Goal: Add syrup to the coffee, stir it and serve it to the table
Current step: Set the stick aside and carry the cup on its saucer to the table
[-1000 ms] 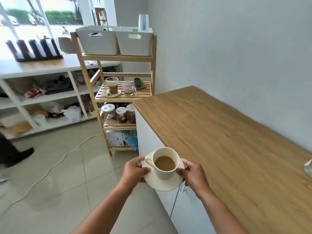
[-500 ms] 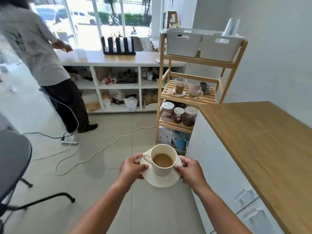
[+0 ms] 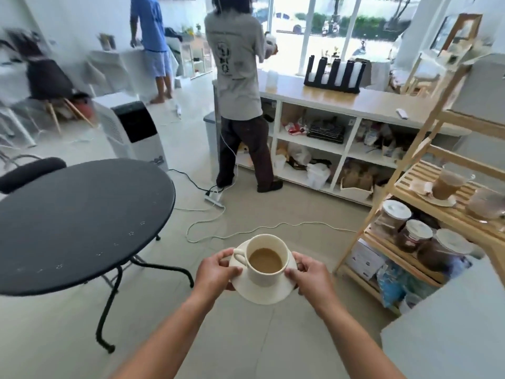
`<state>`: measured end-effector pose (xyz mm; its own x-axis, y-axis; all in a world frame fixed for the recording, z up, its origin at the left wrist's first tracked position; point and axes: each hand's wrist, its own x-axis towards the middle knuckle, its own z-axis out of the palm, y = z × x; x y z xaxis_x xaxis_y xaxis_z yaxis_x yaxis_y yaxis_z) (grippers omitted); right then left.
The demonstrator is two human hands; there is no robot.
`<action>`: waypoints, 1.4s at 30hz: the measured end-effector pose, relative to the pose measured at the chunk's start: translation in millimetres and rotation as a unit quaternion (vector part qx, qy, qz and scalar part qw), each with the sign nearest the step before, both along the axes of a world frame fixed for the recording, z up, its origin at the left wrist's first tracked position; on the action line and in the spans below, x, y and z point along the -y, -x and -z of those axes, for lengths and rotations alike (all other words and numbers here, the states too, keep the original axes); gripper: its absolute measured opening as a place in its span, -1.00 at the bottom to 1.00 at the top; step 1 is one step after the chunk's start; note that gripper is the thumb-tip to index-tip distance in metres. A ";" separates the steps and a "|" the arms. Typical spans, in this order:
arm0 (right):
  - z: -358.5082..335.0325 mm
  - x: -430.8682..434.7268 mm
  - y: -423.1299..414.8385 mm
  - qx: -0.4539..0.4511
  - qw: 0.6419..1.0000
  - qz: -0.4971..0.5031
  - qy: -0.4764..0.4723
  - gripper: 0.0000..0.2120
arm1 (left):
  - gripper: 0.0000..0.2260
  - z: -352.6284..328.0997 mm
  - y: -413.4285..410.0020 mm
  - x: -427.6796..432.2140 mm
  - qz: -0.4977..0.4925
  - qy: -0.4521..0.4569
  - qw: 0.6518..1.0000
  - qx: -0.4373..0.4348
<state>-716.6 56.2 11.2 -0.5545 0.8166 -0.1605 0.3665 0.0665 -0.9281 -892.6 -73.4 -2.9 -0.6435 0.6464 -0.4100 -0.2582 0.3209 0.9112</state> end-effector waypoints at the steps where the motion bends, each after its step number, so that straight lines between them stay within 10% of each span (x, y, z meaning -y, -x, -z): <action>1: 1.4 -7.7 16.4 0.004 1.000 -0.020 -0.001 -0.64 | -0.56 -0.6 11.5 -0.9 -0.017 0.001 1.000 -0.001; 18: 9.8 -57.8 258.7 0.023 0.960 -0.277 -0.005 -0.60 | -0.58 0.5 155.8 19.3 -0.274 0.003 0.962 -0.004; 42: 42.2 66.9 575.1 0.046 0.936 -0.348 -0.034 -0.59 | -0.65 24.5 430.5 157.3 -0.365 0.023 0.931 0.003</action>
<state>-1291.8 -10.7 -31.0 -0.9418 0.2735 -0.1953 0.2916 0.3763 -0.8794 -1323.2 -230.7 -27.4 -0.9020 0.0189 -0.4313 -0.4277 0.0972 0.8987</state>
